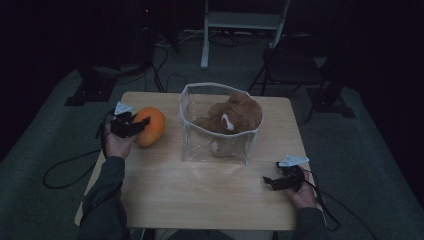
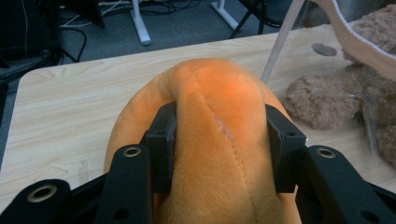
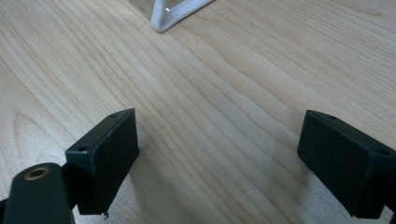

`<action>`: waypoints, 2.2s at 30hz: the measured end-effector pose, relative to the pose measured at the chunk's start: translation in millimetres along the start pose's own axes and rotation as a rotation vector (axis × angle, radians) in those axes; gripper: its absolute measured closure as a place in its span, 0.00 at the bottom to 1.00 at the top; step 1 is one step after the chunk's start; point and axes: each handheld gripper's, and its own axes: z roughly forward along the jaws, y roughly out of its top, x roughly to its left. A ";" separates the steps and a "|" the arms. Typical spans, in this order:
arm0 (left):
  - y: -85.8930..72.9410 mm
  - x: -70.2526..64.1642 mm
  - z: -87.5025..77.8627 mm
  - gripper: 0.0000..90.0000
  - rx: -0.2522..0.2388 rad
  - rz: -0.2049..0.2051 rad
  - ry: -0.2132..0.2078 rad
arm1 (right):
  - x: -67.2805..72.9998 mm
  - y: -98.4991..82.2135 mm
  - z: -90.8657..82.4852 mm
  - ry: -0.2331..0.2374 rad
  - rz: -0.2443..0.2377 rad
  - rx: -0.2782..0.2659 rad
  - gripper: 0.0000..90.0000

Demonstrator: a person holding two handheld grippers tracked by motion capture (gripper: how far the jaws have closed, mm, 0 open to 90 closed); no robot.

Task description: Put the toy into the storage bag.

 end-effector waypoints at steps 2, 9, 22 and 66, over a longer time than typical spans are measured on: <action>1.9 -0.7 -1.4 0.61 -0.006 0.001 -0.003 | 0.0 0.0 0.0 0.000 0.000 0.000 0.13; 9.1 -2.0 -6.0 0.61 -0.017 0.010 -0.007 | 0.0 0.0 0.0 0.000 0.000 0.000 0.13; 24.3 -4.9 -14.2 0.61 -0.043 0.029 -0.010 | 0.0 0.0 0.0 0.000 0.000 0.000 0.13; 75.6 -14.2 -39.4 0.61 -0.144 0.080 -0.022 | 0.0 0.0 0.0 0.000 0.000 0.000 0.13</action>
